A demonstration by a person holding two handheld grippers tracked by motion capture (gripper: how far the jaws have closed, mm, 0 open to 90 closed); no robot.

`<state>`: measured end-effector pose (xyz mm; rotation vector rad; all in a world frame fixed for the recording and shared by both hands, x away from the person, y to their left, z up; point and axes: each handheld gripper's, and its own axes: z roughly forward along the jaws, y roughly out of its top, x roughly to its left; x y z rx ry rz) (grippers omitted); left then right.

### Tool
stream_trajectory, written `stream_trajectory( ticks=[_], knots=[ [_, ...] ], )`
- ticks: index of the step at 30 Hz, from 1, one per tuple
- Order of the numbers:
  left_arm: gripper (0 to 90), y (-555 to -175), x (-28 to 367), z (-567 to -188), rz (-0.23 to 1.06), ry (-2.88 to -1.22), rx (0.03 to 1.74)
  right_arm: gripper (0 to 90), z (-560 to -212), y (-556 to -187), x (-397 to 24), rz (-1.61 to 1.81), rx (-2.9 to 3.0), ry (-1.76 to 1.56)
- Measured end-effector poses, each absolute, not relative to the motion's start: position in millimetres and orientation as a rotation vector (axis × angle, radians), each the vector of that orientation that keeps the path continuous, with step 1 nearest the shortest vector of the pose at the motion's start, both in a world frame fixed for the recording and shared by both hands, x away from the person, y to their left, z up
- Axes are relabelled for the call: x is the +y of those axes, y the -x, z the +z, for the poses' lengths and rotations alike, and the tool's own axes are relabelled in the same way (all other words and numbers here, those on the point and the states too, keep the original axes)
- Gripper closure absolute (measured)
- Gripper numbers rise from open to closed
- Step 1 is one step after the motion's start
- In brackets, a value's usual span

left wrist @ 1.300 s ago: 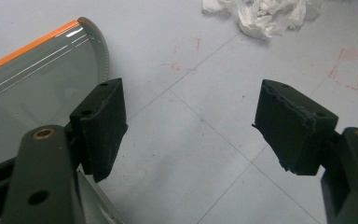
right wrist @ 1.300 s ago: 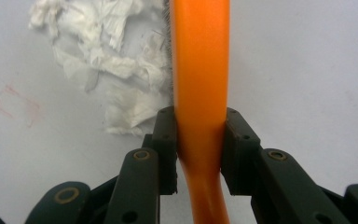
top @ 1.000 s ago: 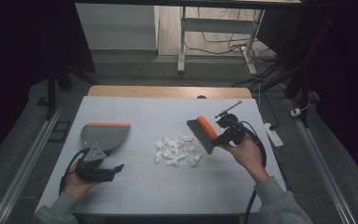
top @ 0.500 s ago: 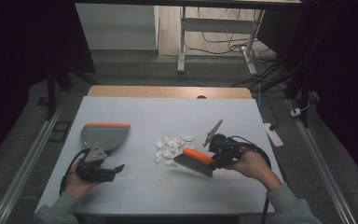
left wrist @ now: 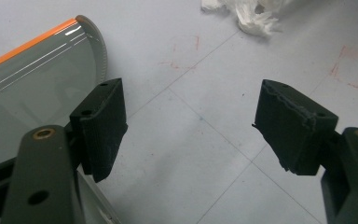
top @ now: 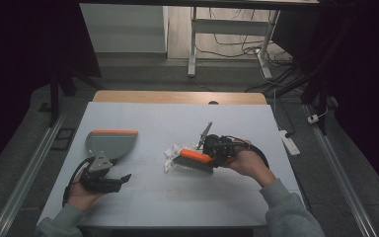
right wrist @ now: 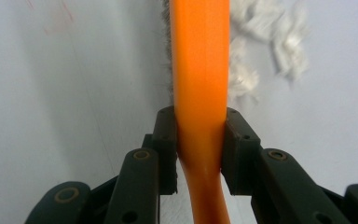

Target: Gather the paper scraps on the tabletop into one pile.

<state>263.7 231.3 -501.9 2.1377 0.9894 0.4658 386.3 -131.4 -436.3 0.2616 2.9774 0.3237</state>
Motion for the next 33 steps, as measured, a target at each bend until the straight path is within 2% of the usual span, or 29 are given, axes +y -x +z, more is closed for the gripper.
stream_trajectory(
  ticks=[5,9,18,23,27,33],
  knots=[
    [25.9,-264.7,230.6,-502.5,0.464,-2.141,0.99,69.7,-410.4,-381.8,-139.0,0.51,2.927,-0.361],
    [25.9,-263.6,230.3,-501.6,0.47,-2.14,0.988,69.7,-403.1,-381.5,-133.9,0.606,2.915,-0.452],
    [25.9,-264.0,230.4,-502.1,0.468,-2.142,0.99,69.7,-433.7,-370.2,-74.0,0.54,3.032,-0.528],
    [26.0,-263.1,231.3,-502.2,0.468,-2.141,0.99,69.7,-447.7,-376.5,-44.3,0.459,3.065,-0.635],
    [25.9,-263.1,232.1,-502.6,0.466,-2.137,0.989,69.7,-454.9,-386.9,-45.3,0.389,3.035,-0.74],
    [26.0,-263.1,231.9,-502.6,0.467,-2.136,0.99,69.7,-451.0,-396.0,-67.9,0.428,3.011,-0.864]
  ],
)
